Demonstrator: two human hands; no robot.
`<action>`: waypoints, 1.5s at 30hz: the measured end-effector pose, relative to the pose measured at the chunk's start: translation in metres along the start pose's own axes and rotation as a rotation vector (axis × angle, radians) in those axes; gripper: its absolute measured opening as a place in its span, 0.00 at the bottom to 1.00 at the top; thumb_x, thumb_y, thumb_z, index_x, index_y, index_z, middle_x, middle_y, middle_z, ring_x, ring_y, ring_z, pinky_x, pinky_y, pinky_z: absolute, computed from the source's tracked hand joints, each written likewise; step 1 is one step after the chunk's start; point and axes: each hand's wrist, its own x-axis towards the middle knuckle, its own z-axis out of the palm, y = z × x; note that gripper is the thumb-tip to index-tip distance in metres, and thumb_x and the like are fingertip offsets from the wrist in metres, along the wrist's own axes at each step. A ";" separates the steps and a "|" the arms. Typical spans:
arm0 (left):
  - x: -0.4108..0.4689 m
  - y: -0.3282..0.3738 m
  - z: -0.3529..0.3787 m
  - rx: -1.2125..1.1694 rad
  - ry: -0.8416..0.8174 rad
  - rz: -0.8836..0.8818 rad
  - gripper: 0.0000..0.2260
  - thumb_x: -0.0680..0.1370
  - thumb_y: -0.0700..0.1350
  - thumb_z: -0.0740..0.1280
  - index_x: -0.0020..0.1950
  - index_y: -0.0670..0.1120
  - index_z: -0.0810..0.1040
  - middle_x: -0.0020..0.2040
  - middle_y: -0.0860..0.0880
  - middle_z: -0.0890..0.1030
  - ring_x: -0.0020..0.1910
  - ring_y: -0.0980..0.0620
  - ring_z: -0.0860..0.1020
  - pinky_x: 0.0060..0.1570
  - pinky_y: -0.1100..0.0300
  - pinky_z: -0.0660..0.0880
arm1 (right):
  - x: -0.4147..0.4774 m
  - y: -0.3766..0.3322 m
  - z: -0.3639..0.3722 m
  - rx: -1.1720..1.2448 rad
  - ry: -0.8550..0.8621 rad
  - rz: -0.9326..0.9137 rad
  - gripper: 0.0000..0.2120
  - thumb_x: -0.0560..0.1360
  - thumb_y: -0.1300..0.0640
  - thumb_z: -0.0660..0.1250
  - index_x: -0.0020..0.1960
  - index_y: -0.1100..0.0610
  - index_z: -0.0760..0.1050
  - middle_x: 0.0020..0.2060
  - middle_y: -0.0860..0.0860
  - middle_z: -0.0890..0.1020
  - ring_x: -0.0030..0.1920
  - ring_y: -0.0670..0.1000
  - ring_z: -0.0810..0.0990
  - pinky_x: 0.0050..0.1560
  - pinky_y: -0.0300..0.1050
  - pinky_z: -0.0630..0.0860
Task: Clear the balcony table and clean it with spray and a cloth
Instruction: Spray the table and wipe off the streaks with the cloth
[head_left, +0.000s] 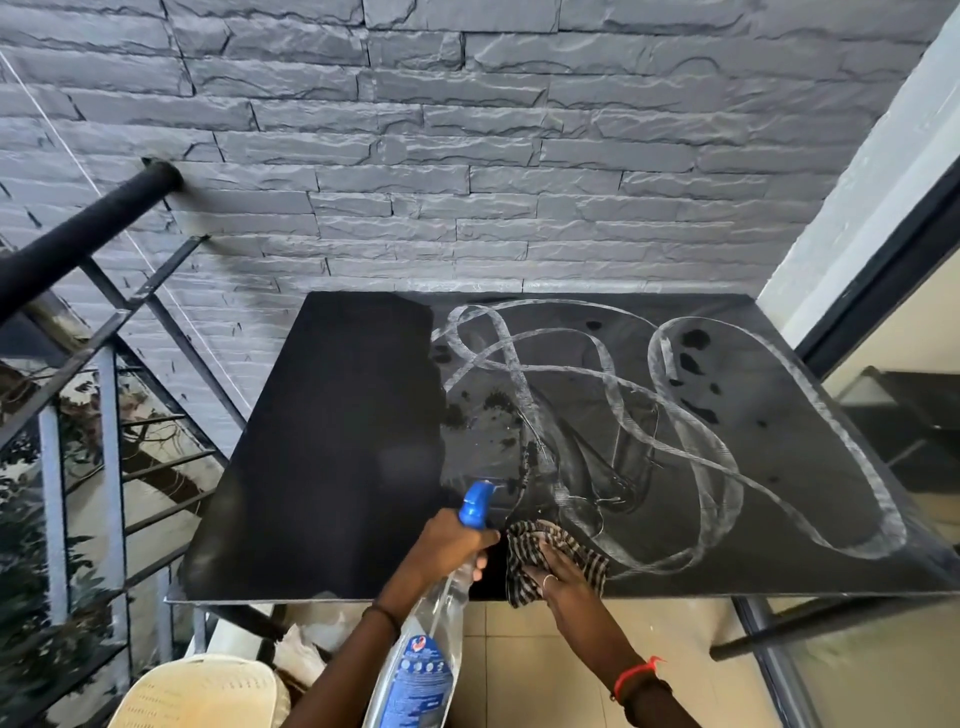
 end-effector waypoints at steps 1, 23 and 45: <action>-0.002 -0.005 -0.002 -0.023 0.028 -0.003 0.10 0.73 0.41 0.70 0.33 0.44 0.73 0.23 0.48 0.76 0.22 0.51 0.74 0.28 0.61 0.71 | -0.001 0.000 0.001 0.004 0.029 0.006 0.31 0.73 0.72 0.59 0.72 0.49 0.65 0.76 0.52 0.52 0.76 0.54 0.53 0.69 0.40 0.45; 0.013 0.015 -0.105 -0.248 0.321 -0.008 0.07 0.75 0.39 0.69 0.38 0.41 0.74 0.24 0.45 0.74 0.21 0.50 0.73 0.26 0.60 0.70 | 0.073 -0.076 0.010 0.017 0.081 -0.179 0.32 0.55 0.65 0.78 0.57 0.47 0.79 0.66 0.54 0.74 0.65 0.54 0.74 0.63 0.45 0.72; 0.079 0.055 -0.145 -0.248 0.308 0.020 0.06 0.74 0.40 0.69 0.41 0.40 0.74 0.26 0.44 0.75 0.24 0.49 0.73 0.28 0.58 0.72 | 0.134 -0.077 -0.021 -0.088 0.048 -0.235 0.22 0.60 0.61 0.72 0.52 0.47 0.82 0.61 0.53 0.78 0.62 0.52 0.77 0.70 0.42 0.55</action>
